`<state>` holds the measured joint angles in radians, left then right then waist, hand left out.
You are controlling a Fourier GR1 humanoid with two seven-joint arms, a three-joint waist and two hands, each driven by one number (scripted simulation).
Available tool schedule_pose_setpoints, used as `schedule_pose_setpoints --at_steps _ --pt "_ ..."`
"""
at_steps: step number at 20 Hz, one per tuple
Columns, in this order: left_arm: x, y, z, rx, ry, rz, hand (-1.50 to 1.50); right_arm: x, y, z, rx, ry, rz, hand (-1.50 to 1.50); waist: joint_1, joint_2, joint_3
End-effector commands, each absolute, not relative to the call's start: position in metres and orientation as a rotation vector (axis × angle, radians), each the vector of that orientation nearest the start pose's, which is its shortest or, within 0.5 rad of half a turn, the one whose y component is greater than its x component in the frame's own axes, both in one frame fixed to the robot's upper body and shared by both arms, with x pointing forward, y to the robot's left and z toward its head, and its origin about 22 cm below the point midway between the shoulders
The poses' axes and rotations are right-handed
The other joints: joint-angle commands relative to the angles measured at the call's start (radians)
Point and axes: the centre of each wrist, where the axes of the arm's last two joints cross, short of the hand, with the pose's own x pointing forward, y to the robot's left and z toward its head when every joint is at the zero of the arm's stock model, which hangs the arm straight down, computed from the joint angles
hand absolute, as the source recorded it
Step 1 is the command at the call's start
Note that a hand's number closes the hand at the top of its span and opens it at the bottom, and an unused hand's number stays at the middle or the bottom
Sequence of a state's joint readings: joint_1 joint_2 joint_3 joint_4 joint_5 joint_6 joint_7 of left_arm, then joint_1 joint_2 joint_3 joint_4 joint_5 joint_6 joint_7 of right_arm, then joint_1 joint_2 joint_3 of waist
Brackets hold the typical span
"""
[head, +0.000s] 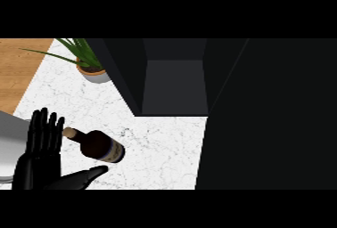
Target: Pick up the wine, place it into the cabinet and close the cabinet
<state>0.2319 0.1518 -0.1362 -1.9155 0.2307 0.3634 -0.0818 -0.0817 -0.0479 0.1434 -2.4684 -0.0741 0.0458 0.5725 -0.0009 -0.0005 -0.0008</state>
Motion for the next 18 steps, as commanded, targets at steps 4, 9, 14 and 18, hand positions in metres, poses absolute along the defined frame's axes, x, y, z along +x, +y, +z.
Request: schedule_pose_setpoints --at_steps 4,9,14,18 --pt "0.190 0.273 -0.005 0.121 -1.678 0.333 -1.50 0.142 -0.200 0.209 0.245 -1.974 0.207 -1.50 0.000 0.000 0.000" --pt "0.200 0.272 -0.048 0.093 -1.662 0.344 -1.50 0.139 -0.192 0.213 0.265 -1.983 0.216 -1.50 -0.004 0.000 0.000" --pt "0.180 0.262 -0.082 0.083 -1.645 0.323 -1.50 0.143 -0.203 0.225 0.249 -1.994 0.225 -1.50 0.001 0.000 0.000" --pt "0.192 0.267 -0.101 0.079 -1.643 0.318 -1.50 0.144 -0.204 0.217 0.254 -1.985 0.217 -1.50 -0.001 0.000 0.000"
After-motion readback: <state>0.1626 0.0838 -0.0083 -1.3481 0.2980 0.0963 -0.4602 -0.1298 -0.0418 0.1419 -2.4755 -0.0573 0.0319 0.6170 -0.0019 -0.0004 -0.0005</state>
